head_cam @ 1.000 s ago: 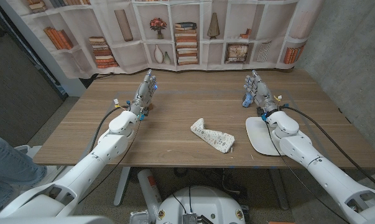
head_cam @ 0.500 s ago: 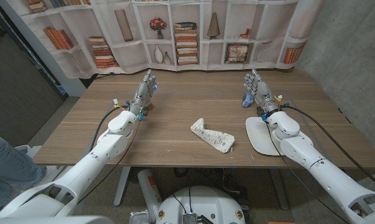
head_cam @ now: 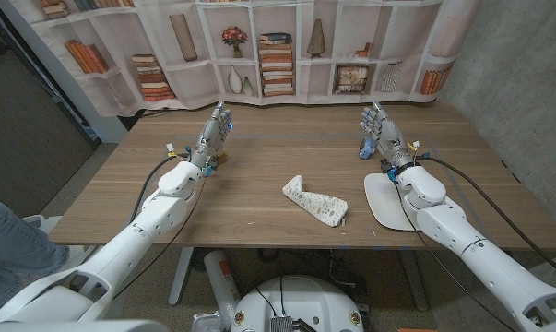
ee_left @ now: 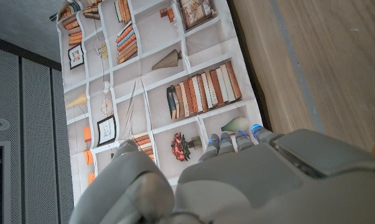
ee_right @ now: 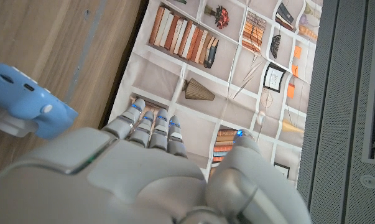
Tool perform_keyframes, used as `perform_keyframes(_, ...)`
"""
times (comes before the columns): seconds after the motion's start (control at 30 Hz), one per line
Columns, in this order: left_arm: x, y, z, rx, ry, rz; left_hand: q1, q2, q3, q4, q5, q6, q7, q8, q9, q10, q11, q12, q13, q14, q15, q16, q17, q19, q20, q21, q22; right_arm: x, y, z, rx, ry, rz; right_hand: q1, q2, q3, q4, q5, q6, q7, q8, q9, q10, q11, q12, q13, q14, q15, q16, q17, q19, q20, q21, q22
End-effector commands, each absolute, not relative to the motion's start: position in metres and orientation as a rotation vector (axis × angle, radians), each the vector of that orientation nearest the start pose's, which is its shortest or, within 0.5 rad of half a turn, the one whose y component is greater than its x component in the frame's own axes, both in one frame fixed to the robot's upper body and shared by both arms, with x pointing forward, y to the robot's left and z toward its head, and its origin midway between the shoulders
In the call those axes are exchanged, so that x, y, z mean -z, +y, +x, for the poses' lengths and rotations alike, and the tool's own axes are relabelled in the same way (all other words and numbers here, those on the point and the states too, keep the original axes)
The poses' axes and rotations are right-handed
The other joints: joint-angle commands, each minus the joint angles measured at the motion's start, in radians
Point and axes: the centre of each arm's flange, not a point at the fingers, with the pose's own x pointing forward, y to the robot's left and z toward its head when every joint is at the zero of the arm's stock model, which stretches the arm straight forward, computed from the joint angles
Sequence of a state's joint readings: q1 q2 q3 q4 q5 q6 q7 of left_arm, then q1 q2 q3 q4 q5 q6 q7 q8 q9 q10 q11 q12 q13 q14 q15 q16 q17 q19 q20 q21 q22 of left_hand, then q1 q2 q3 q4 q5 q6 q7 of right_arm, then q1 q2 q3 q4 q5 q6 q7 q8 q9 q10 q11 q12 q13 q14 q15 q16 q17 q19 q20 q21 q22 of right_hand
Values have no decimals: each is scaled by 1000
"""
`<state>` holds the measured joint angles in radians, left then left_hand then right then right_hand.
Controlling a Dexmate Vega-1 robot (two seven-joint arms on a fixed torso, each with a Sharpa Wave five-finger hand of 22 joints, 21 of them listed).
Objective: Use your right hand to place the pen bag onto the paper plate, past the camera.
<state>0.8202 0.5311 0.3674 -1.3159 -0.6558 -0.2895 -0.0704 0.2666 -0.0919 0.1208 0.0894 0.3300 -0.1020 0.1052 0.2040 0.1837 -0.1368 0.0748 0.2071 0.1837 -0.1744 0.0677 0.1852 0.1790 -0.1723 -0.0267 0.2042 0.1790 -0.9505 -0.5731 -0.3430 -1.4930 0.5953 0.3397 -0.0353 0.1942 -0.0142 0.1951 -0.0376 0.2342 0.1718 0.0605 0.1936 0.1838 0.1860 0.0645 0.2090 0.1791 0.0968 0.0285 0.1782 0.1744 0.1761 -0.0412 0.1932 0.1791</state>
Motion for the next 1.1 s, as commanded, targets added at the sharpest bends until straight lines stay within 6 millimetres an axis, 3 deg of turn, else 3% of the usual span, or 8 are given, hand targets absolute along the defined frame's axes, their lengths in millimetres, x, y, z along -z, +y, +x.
perform_keyframes(0.03, 6, 293, 646, 239, -624, -4, 16, 1, -5, 1, 5, 1, 1, -2, 5, -5, -2, -2, 3, -33, 3, 3, 3, -54, 5, -3, 2, 21, -280, 604, -240, -715, -30, 11, -3, 1, -9, 5, 8, 1, 4, 2, 7, -1, 3, 3, 10, -3, 9, 5, 8, -9, 8, 3)
perform_keyframes(0.5, 2, 290, 642, 240, -634, 13, 19, 4, -7, 0, 5, 4, 4, -2, 5, -2, 1, -1, 3, -32, 7, 3, 3, -52, 2, -2, 2, 23, -283, 594, -248, -756, -57, 13, -3, 0, -12, 6, 16, -4, 5, 2, 13, -12, 5, 3, 15, -10, 10, 5, 8, -12, 8, 3)
perform_keyframes(1.1, 6, 287, 643, 248, -621, 21, 21, 7, -9, 0, 5, 5, 5, -2, 6, -4, 0, -2, 3, -33, 6, 3, 3, -53, 7, -3, 2, 23, -273, 579, -262, -794, -105, 15, -3, -2, -14, 8, 23, -10, 7, 2, 11, -16, 2, 3, 13, -13, 7, 5, 5, -16, 6, 3)
